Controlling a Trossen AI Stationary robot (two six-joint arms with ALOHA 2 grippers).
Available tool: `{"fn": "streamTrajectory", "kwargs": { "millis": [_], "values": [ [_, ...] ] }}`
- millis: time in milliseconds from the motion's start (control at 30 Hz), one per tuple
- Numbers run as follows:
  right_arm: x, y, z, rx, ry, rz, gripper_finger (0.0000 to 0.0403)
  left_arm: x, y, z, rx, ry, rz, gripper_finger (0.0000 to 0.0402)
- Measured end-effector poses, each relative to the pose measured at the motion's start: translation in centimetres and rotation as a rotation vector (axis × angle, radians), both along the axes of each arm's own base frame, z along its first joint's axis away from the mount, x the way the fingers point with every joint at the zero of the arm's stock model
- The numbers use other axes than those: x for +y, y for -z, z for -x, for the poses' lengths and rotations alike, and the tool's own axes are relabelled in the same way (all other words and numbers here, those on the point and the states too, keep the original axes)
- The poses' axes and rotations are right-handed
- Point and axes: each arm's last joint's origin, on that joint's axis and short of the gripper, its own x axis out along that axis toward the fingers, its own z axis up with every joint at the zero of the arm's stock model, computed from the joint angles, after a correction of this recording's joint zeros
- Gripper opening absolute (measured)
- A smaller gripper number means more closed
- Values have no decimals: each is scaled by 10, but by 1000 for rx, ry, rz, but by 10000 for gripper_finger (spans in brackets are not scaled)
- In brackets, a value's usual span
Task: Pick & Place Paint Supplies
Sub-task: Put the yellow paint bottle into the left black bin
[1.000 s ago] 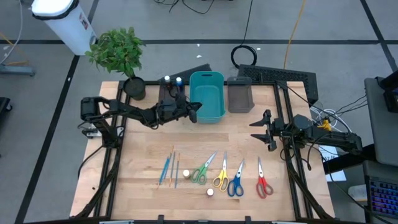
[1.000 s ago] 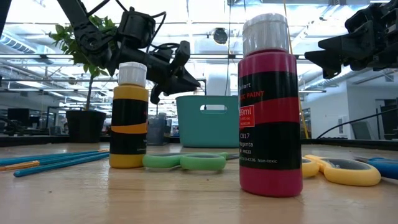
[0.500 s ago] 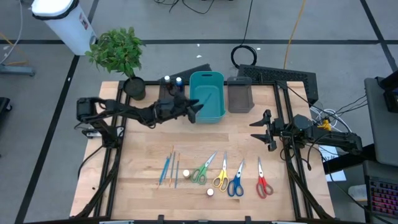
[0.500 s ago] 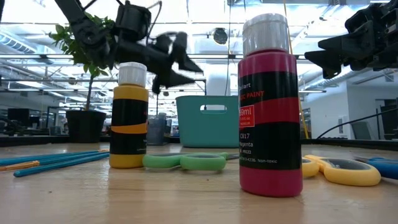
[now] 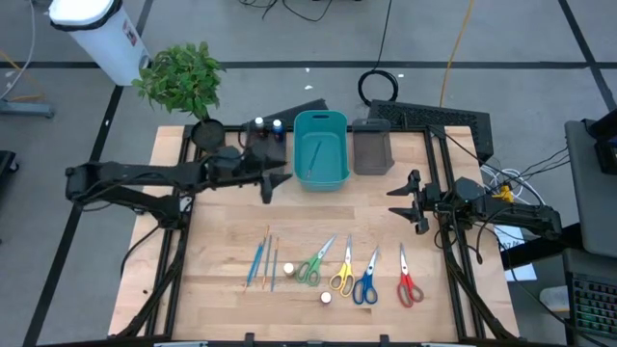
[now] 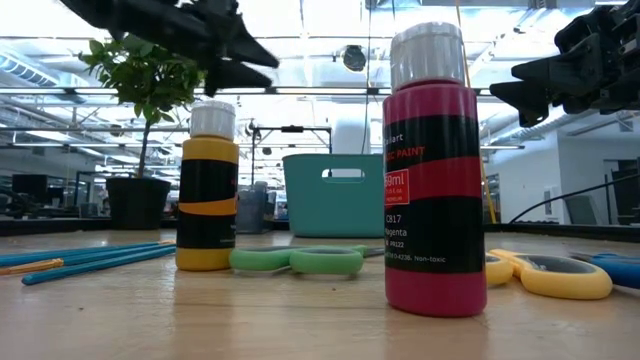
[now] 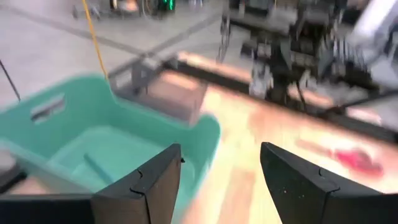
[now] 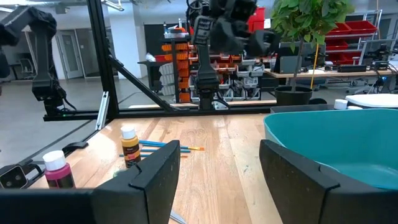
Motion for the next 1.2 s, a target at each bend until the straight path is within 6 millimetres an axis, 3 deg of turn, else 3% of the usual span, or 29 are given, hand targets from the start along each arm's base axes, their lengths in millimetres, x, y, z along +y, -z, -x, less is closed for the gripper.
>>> {"fn": "streamTrajectory", "kwargs": {
  "millis": [167,433,633,933,1200],
  "values": [
    [0,0,0,0,0,0,212,-15,4,19,149,48,38,228],
    [0,0,0,0,0,0,212,-42,26,27,381,97,178,228],
    [0,0,0,0,0,0,212,-66,40,21,472,187,168,228],
    [0,0,0,0,0,0,212,-106,56,5,481,450,-27,228],
    [0,0,0,0,0,0,212,-134,92,-6,604,550,-111,228]
  ]
}}
